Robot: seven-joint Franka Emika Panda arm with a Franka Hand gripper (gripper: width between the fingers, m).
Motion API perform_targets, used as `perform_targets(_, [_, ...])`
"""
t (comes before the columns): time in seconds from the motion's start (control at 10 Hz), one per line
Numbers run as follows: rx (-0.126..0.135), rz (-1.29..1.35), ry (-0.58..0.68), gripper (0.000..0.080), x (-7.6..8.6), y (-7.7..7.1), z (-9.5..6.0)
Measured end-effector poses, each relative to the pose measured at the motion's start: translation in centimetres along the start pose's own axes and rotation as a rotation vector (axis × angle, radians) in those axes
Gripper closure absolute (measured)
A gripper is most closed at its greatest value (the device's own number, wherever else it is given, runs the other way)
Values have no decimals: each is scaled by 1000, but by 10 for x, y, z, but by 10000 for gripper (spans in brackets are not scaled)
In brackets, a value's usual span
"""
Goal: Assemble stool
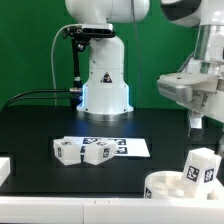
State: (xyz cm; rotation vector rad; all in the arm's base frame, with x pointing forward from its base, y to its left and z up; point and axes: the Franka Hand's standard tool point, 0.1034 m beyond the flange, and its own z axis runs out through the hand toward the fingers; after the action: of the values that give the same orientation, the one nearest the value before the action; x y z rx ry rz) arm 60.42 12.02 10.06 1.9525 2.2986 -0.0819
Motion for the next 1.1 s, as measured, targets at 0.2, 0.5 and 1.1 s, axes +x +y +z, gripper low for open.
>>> perform_targets(0.2, [36,10,-11,151,0,-8,13])
perform_targets(0.5, [54,17,-10,151,-1,-12,27])
perform_targets(1.1, [56,220,-13,465,-1,-12,29])
